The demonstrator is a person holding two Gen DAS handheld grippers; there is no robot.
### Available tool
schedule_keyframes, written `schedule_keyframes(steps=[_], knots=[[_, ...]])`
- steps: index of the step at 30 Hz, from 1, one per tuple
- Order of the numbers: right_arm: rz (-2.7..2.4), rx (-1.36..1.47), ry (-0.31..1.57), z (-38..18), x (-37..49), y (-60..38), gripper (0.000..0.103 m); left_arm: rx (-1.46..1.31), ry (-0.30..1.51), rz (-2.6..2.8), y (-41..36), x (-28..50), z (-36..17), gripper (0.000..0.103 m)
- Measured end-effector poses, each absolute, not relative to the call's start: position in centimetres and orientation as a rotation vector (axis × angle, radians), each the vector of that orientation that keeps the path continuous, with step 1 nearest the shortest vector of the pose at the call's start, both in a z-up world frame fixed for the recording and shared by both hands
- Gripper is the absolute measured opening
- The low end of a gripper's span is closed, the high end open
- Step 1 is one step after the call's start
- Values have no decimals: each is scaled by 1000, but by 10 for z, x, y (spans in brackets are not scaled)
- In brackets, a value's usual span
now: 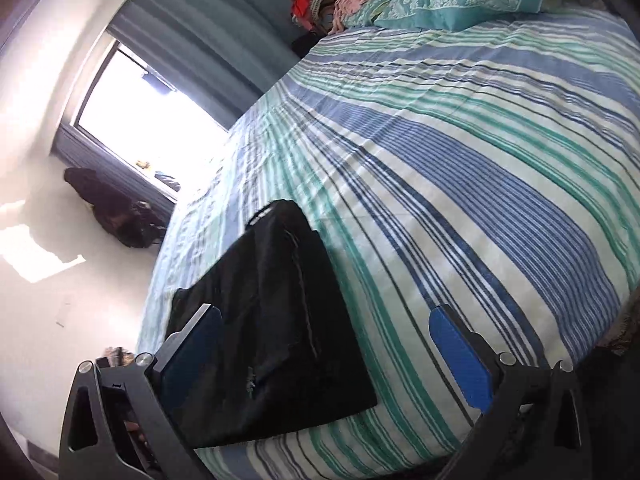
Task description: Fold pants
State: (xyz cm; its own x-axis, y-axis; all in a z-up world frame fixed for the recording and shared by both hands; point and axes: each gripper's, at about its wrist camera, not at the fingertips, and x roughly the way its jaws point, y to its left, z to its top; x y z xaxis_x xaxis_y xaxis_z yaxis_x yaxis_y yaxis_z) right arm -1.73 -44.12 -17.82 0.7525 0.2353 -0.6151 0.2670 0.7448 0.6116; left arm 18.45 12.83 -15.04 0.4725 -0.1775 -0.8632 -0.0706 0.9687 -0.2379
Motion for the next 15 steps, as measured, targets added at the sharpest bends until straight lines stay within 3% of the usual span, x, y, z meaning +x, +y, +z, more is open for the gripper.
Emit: schedule_keyframes(steps=[6,9,12,14,15], knots=[[310,796,1001,-193,51,-465,101,-336,1089,-587,48,147,-115,88],[397,777,1107,-211,77,-454,92,-334,1166,-595,18,154,-140,88],[432,734,1242,-237,89,-432,91,-349,1283,-550,4,168,-174,88],[460,631,1245,-236,90,-415,91,-356,1288,-573,-3,171,-181,101],[487,623,1259,-237,90,-408,91,-344,1298,-583,-9,173,-181,103]])
